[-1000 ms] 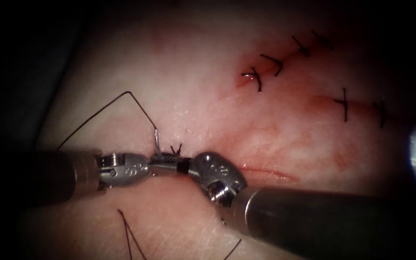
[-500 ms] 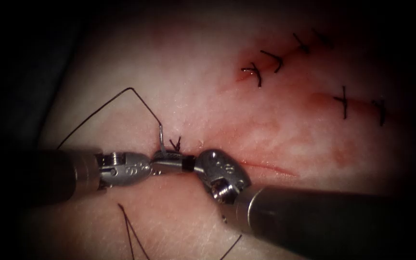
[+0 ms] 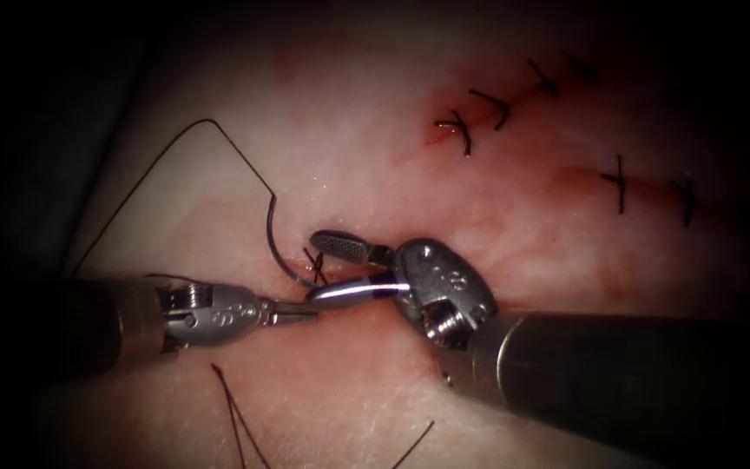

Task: Wound Closure
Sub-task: Pick up needle with left grasper

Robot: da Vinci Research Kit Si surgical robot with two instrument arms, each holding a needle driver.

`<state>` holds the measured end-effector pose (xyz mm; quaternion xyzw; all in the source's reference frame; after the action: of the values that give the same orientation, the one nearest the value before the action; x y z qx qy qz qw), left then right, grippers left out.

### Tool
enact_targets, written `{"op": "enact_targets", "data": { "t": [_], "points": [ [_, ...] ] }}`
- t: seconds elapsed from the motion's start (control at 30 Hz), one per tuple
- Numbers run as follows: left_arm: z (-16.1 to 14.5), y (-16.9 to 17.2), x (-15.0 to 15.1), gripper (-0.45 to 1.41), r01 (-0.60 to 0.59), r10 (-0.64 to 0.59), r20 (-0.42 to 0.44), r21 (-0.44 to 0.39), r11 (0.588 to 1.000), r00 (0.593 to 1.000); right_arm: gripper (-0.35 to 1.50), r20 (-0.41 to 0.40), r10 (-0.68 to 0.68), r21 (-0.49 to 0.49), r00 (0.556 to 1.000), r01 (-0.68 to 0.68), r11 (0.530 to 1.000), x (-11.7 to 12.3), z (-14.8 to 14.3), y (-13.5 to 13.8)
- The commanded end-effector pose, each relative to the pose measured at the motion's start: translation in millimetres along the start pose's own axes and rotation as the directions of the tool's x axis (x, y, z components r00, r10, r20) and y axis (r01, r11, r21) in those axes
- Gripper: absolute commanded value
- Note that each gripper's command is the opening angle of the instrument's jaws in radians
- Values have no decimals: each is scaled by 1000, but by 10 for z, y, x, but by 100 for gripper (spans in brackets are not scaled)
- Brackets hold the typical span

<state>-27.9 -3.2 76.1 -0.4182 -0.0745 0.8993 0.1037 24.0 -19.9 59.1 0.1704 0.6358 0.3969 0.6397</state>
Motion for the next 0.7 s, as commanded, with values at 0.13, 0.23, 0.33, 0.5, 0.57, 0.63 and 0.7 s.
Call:
{"op": "enact_targets", "data": {
  "t": [0.13,0.23,0.33,0.5,0.57,0.63,0.7],
  "points": [
    [3,8,-4,-16,28,-26,-51,51,998,998,132,18,-126,-35,992,127,991,22,-19,22],
    [-4,13,-3,4,42,-37,-56,85,995,998,127,26,-130,-35,991,131,991,29,-33,29],
    [-9,16,3,10,70,-63,-63,107,992,996,123,39,-133,-54,990,135,989,32,-51,36],
    [-13,7,20,15,102,-95,-54,133,986,994,121,28,-140,-87,990,142,986,30,-74,46],
    [-13,0,27,17,115,-108,-60,144,983,992,121,25,-142,-97,989,144,985,28,-81,49],
    [-11,-4,32,19,123,-115,-59,149,981,992,120,29,-146,-102,989,149,984,25,-85,51],
    [-7,-6,36,19,127,-120,-58,152,980,991,120,31,-151,-109,988,154,982,22,-87,52]
  ]
}}
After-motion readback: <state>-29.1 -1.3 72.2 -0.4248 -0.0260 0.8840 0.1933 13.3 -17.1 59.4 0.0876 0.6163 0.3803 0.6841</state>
